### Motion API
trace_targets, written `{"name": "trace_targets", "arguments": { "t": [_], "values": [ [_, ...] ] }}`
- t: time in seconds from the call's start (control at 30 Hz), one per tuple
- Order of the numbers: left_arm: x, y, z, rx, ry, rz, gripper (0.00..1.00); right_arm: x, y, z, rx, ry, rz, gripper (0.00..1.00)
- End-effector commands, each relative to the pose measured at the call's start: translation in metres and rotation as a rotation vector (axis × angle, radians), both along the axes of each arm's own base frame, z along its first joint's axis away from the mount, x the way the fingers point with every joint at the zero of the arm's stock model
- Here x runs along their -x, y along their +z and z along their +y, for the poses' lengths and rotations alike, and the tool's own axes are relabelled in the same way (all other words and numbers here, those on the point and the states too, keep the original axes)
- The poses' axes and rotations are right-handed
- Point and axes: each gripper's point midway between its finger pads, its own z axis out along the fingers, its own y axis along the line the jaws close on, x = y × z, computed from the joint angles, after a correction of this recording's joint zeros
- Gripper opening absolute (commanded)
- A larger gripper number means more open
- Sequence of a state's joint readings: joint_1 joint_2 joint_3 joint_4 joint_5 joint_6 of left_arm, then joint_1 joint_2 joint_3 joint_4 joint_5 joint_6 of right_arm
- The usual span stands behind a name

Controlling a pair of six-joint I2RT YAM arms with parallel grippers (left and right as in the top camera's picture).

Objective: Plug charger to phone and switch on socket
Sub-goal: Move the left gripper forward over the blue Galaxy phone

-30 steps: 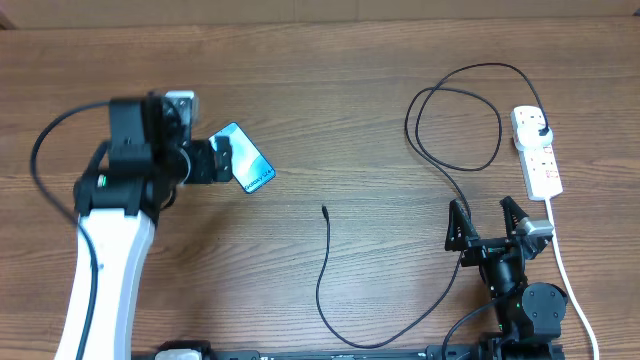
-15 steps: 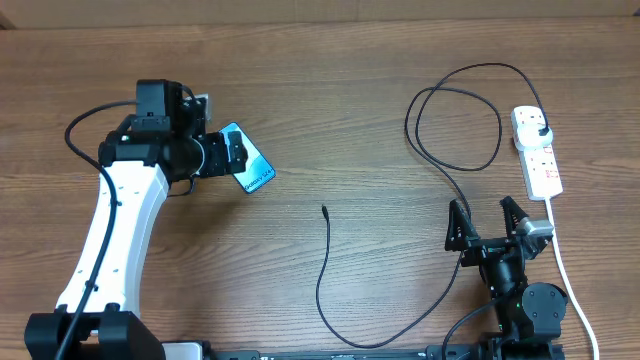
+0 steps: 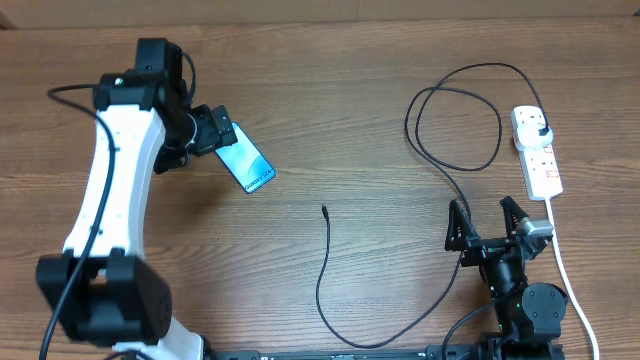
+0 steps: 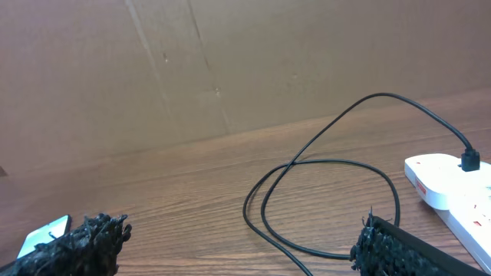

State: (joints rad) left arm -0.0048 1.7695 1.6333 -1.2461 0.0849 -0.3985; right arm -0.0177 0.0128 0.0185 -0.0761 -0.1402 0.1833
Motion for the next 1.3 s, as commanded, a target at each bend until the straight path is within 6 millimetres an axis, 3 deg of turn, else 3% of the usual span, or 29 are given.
{"name": "trace_targets", "arguments": {
  "t": [0.0, 1.27],
  "values": [
    [-0.007, -0.009, 0.007, -0.024, 0.043, 0.028, 1.00, 0.000, -0.002, 0.000, 0.001, -0.006, -0.002, 1.00],
    [-0.022, -0.006, 0.007, -0.016, 0.090, -0.027, 1.00, 0.000, -0.002, 0.000, 0.001, -0.006, -0.002, 1.00]
  ]
}}
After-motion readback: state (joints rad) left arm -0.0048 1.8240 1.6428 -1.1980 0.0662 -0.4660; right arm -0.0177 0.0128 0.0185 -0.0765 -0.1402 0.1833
